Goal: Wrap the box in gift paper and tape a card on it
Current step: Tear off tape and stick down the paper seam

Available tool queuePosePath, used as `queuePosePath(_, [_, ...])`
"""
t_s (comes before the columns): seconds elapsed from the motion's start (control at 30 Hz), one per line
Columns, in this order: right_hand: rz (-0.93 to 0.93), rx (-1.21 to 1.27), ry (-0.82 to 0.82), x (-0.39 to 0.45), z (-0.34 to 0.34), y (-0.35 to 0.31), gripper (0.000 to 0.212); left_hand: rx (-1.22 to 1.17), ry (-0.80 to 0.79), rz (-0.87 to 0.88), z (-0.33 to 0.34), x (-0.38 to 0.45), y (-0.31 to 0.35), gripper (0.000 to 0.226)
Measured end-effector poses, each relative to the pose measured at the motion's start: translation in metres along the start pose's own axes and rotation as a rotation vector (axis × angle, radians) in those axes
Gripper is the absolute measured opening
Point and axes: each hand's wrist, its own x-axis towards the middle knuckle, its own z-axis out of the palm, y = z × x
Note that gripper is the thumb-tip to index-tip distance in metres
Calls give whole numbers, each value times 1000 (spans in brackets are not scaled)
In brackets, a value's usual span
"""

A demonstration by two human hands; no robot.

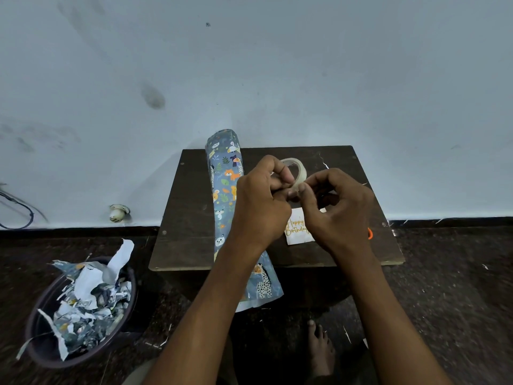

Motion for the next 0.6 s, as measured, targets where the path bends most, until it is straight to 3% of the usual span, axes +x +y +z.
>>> queuePosePath(0.27, [-20,-93,-133,-1,7,8,16,-49,-51,-14,-2,0,2,32])
queuePosePath(0.6, [-62,-109,-261,0,4,-5,19,131,-51,126,-5,2,-1,37])
